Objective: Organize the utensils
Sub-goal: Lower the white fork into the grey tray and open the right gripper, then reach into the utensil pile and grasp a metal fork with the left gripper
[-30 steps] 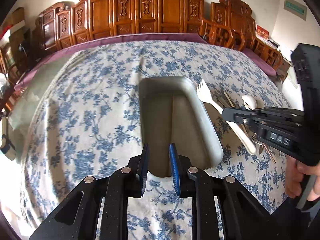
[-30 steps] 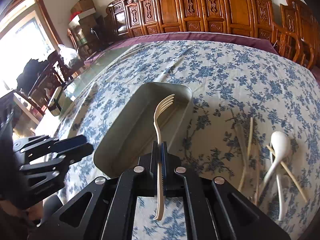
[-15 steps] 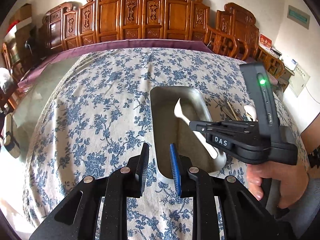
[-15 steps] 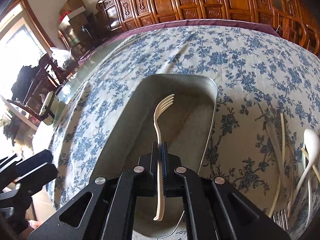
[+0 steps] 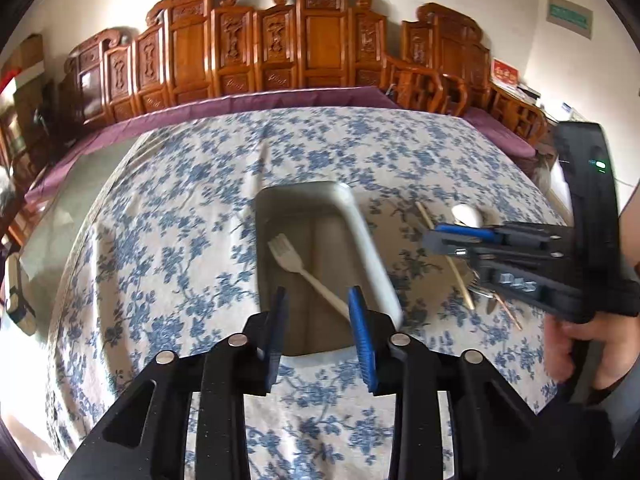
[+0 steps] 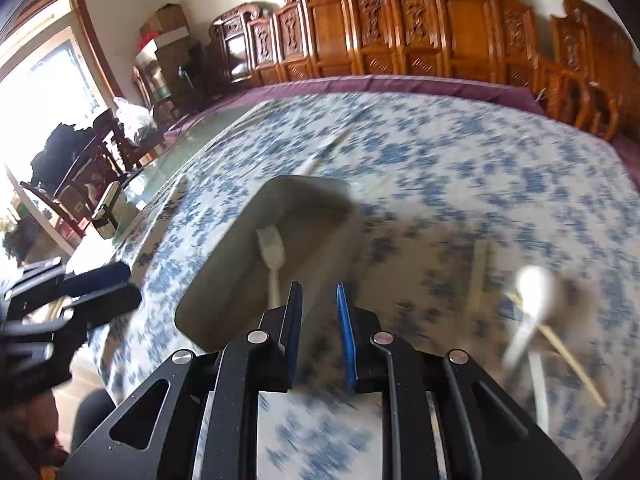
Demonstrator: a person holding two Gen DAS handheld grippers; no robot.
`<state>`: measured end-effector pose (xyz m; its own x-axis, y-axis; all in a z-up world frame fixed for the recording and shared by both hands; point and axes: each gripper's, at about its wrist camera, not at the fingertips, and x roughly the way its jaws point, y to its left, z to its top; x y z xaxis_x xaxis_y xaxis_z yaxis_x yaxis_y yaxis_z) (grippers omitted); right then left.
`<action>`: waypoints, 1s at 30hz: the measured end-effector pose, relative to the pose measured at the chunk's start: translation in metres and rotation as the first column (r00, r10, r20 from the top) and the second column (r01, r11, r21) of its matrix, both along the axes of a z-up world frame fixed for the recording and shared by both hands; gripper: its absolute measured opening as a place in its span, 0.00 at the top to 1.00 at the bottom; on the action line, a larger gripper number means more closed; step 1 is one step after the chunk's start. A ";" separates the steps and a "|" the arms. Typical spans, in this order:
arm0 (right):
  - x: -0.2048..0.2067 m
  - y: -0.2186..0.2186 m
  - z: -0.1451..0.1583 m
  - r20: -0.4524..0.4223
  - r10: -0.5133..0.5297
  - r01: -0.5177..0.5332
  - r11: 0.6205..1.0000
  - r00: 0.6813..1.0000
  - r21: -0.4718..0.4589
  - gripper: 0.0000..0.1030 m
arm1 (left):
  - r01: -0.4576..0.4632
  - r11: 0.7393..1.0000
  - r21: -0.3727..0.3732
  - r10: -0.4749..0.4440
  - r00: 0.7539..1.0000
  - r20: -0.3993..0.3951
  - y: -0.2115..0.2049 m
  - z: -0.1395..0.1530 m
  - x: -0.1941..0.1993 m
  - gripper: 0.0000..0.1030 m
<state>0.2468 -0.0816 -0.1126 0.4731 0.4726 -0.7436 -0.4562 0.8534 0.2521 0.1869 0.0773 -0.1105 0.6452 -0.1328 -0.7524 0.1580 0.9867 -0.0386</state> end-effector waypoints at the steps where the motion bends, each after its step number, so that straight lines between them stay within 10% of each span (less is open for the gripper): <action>1: -0.007 -0.016 0.003 0.016 -0.013 0.013 1.000 1.000 -0.008 0.80 | 0.009 1.000 0.003 -0.009 1.000 0.002 -0.005 0.001 -0.002 0.71; 14: -0.019 -0.145 -0.025 0.068 -0.153 0.159 0.982 0.986 -0.100 0.74 | 0.105 0.995 -0.004 -0.105 0.994 -0.043 -0.092 -0.021 0.000 0.62; 30: -0.016 -0.166 -0.045 0.075 -0.135 0.142 0.986 0.988 -0.084 0.73 | 0.124 0.992 -0.015 -0.125 0.982 -0.143 -0.170 -0.078 0.055 0.62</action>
<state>0.2308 -0.2475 -0.1577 0.5807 0.3323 -0.7432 -0.3457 0.9272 0.1445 0.2416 -0.0923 -0.1884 0.5089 -0.2100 -0.8348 0.2724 0.9592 -0.0752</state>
